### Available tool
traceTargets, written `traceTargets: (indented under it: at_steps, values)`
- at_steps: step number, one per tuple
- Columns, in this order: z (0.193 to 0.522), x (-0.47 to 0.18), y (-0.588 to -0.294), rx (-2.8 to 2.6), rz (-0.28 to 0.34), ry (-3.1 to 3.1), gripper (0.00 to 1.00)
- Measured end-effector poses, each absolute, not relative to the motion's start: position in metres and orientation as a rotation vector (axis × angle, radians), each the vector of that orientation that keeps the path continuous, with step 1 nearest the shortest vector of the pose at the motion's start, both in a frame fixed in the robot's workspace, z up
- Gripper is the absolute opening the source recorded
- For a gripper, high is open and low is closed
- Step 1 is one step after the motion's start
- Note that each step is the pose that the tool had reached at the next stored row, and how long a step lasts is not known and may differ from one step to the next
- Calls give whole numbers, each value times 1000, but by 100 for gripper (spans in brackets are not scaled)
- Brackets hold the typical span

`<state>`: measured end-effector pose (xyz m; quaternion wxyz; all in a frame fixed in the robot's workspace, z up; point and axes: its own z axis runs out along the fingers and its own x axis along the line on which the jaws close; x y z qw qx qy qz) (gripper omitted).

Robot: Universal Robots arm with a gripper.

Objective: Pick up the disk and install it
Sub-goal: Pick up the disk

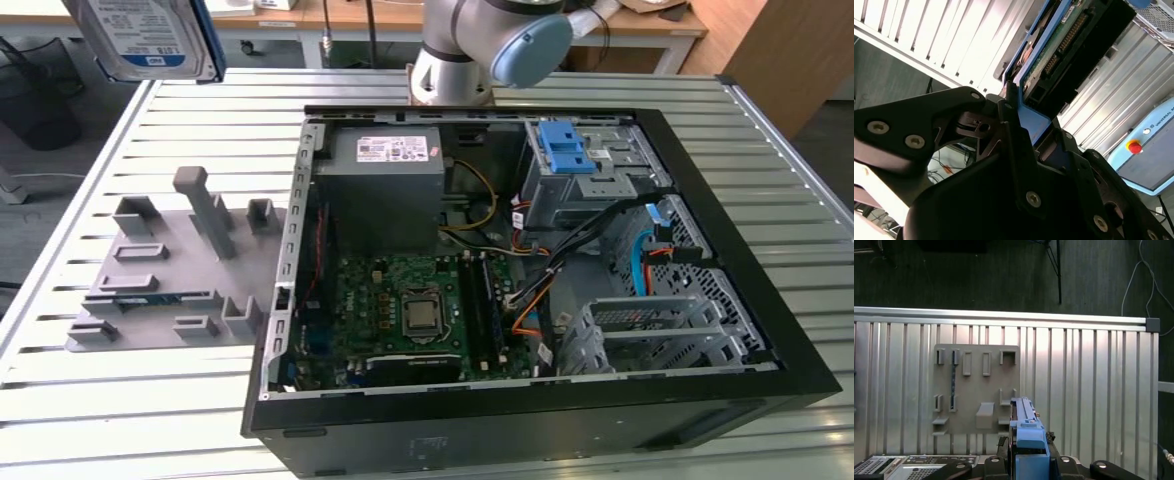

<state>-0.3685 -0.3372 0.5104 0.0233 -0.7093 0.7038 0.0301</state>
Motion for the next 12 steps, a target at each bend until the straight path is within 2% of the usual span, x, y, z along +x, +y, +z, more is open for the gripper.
traceTargets:
  at_steps: [12]
  values:
    - [510, -365, -347, -2204, 81, 2188, 36]
